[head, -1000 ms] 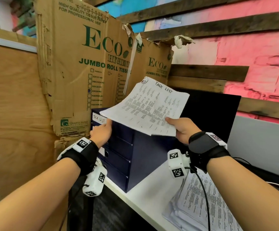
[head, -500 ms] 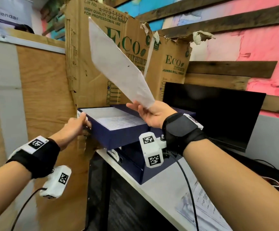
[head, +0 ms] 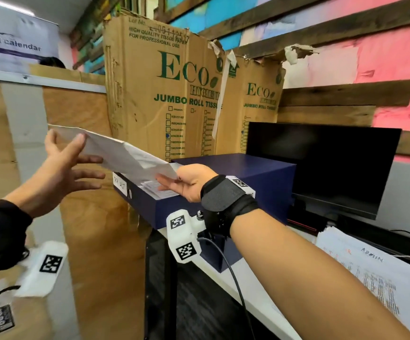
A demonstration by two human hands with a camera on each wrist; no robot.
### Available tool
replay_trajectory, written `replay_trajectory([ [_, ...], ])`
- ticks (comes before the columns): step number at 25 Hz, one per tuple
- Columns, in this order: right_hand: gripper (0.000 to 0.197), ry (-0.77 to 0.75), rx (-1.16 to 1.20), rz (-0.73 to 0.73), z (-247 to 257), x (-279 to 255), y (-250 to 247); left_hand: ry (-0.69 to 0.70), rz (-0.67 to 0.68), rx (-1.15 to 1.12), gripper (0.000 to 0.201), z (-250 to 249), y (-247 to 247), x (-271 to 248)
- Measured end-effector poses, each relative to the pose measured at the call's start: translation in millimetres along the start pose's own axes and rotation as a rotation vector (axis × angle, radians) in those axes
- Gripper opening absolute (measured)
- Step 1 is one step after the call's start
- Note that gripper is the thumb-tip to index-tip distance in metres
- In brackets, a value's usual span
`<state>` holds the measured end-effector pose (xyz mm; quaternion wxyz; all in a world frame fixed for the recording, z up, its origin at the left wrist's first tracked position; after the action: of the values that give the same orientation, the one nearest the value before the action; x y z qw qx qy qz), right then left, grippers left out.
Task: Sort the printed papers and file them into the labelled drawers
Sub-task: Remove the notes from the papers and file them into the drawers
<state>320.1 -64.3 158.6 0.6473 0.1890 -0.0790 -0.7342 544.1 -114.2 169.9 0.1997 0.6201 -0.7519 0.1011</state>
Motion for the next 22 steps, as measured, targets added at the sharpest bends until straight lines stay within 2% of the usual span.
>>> replay_trajectory([
  [3,0.064,-0.089,0.029,-0.146,8,12,-21,-0.182,0.039,-0.201,0.069,2,11,3],
  [5,0.058,-0.136,0.009,-0.19,17,11,-34,-0.278,0.018,-0.299,0.07,6,21,5],
  [7,0.046,-0.102,-0.043,-0.193,22,10,-45,-0.321,0.006,-0.239,0.069,14,32,9],
  [9,0.044,-0.019,-0.145,-0.148,24,2,-48,-0.343,-0.017,-0.15,0.077,28,39,15],
  [11,0.044,-0.001,-0.322,-0.126,34,-8,-47,-0.368,-0.029,-0.082,0.078,39,47,19],
  [12,0.043,-0.006,-0.461,-0.15,41,-13,-48,-0.361,-0.025,-0.01,0.072,41,50,22],
  [14,0.042,-0.063,-0.759,-0.219,56,-24,-50,-0.277,0.007,0.293,0.047,39,58,28],
  [16,0.037,-0.139,-0.903,-0.229,66,-33,-55,-0.119,0.053,0.66,0.024,32,71,37],
  [17,0.036,-0.166,-0.915,-0.217,68,-35,-58,-0.06,0.091,0.828,0.019,31,80,42],
  [18,0.036,-0.182,-0.913,-0.199,69,-39,-60,-0.043,0.149,1.004,0.019,33,89,47],
  [20,0.036,-0.197,-0.906,-0.169,68,-44,-68,-0.121,0.306,1.33,0.024,47,104,55],
  [22,0.035,-0.201,-0.926,-0.154,65,-47,-77,-0.222,0.376,1.449,0.035,64,106,65],
])
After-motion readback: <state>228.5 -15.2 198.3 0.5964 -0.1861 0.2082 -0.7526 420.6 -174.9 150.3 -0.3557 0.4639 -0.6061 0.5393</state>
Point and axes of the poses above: each hand's wrist, its own x-axis towards the middle knuckle, its own y-axis out of the palm, z = x × y, the point moved 5 cm from there along x, towards the middle knuckle
